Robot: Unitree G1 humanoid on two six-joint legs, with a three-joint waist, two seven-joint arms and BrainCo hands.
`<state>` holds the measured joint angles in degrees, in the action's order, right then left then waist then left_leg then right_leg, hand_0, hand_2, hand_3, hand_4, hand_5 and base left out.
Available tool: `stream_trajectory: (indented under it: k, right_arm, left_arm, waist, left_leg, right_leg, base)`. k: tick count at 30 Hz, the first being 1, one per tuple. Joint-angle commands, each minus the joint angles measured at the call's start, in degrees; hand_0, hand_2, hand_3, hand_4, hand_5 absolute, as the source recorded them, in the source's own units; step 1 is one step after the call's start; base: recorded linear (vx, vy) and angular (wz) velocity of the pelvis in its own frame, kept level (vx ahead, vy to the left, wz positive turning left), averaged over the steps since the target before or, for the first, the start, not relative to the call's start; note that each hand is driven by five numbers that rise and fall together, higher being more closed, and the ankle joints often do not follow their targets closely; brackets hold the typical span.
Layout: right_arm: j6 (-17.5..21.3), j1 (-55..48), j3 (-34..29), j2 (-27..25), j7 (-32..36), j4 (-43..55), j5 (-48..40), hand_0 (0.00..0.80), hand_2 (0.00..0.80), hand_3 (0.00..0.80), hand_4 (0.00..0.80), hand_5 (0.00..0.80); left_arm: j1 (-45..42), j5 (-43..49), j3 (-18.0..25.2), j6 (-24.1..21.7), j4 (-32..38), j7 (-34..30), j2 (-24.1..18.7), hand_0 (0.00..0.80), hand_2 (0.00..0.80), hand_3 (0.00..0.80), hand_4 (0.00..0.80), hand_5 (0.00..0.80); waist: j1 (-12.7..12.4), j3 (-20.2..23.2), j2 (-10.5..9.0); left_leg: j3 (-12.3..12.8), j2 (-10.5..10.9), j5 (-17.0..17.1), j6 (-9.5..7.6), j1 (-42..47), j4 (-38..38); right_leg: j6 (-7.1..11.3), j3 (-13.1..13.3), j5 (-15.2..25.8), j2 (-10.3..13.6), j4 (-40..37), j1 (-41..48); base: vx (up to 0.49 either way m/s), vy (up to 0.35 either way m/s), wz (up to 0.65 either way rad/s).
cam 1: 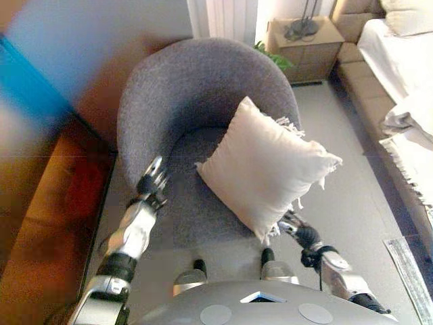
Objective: Pick up the cushion and take it to the sofa
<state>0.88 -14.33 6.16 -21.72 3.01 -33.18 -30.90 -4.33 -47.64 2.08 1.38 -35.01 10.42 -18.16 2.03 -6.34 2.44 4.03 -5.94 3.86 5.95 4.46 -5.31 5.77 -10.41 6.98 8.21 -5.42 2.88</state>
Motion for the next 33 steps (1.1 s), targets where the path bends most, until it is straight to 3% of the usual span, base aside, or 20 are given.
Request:
stream_trajectory:
  k: [1, 5, 10, 13, 17, 21, 33]
  right_arm:
    - [4.68, 2.23, -4.03, 1.87, -3.03, -4.32, 3.16, 0.000, 0.000, 0.000, 0.000, 0.000]
    - [5.65, 2.78, -7.86, 2.54, -4.22, -14.12, 2.69, 0.000, 0.000, 0.000, 0.000, 0.000]
    - [6.02, 5.42, -11.96, 3.71, -11.68, -29.39, 1.75, 0.000, 0.000, 0.000, 0.000, 0.000]
    - [4.16, 6.69, -12.69, 4.44, -13.66, -38.30, 5.71, 0.000, 0.000, 0.000, 0.000, 0.000]
    - [-1.49, 6.93, -9.41, 6.81, -10.97, -43.19, 11.00, 0.000, 0.000, 0.000, 0.000, 0.000]
    - [-5.20, 7.06, -5.71, 9.74, -8.82, -44.52, 8.76, 0.000, 0.000, 0.000, 0.000, 0.000]
    - [-6.59, 10.07, 0.43, 11.18, -7.51, -41.60, 8.65, 0.000, 0.000, 0.000, 0.000, 0.000]
  left_arm:
    - [0.82, 7.89, 3.32, -0.90, -7.17, 0.13, -2.00, 0.000, 0.000, 0.000, 0.000, 0.000]
    - [-1.74, 12.23, 7.21, 4.67, -19.52, -0.96, -1.41, 0.000, 0.000, 0.000, 0.000, 0.000]
    - [-2.26, 19.62, 6.06, 9.21, -38.23, -6.41, -1.13, 0.000, 0.000, 0.000, 0.000, 0.000]
    - [-1.24, 22.38, 4.69, 11.60, -43.26, -7.12, -0.39, 0.000, 0.000, 0.000, 0.000, 0.000]
    - [-0.09, 24.97, 1.97, 14.45, -45.12, -7.16, 1.33, 0.000, 0.000, 0.000, 0.000, 0.000]
    - [1.92, 25.71, -0.77, 15.44, -45.02, -6.64, 3.40, 0.000, 0.000, 0.000, 0.000, 0.000]
    - [4.77, 24.46, -7.48, 17.43, -42.59, -6.68, 5.83, 0.000, 0.000, 0.000, 0.000, 0.000]
  waist:
    - [-2.71, -3.95, -3.24]
    - [-3.91, -2.82, -4.05]
    - [-4.13, -1.78, -4.04]
    - [-4.08, -1.32, -3.82]
    - [-3.92, -1.26, -3.70]
    - [-3.33, -1.06, -3.47]
    - [-2.08, 0.45, -2.98]
  left_leg:
    - [-0.08, -1.01, -2.28, -0.21, 0.14, 2.52]
    - [0.55, -1.37, -2.87, 0.11, 1.31, 2.19]
    - [1.67, -1.85, -3.32, 0.19, 2.44, 0.91]
    - [2.17, -1.97, -3.85, 0.12, 2.86, 0.37]
    - [2.39, -1.94, -4.59, -0.09, 3.40, 0.31]
    - [2.43, -1.65, -5.37, -0.43, 3.97, 0.31]
    - [2.08, -0.54, -6.70, -1.45, 5.04, 0.31]
  right_leg:
    - [3.86, -2.05, -1.91, 3.69, 1.32, 1.51]
    - [3.79, -3.08, -2.66, 3.38, 0.87, 3.07]
    - [3.76, -3.26, -3.34, 2.74, 0.55, 3.41]
    - [3.72, -3.41, -3.51, 2.65, 0.47, 3.29]
    - [3.52, -3.57, -3.72, 2.76, 0.64, 3.33]
    - [3.24, -3.17, -4.17, 2.64, 0.91, 3.39]
    - [2.72, -0.86, -4.73, 2.24, 1.13, 3.29]
  base:
    - [0.059, -0.005, 0.21]
    - [0.096, -0.003, 0.23]
    - [0.028, 0.021, 0.09]
    - [-0.016, 0.040, 0.02]
    - [-0.028, 0.018, 0.00]
    - [-0.051, 0.020, -0.01]
    - [-0.032, 0.021, -0.02]
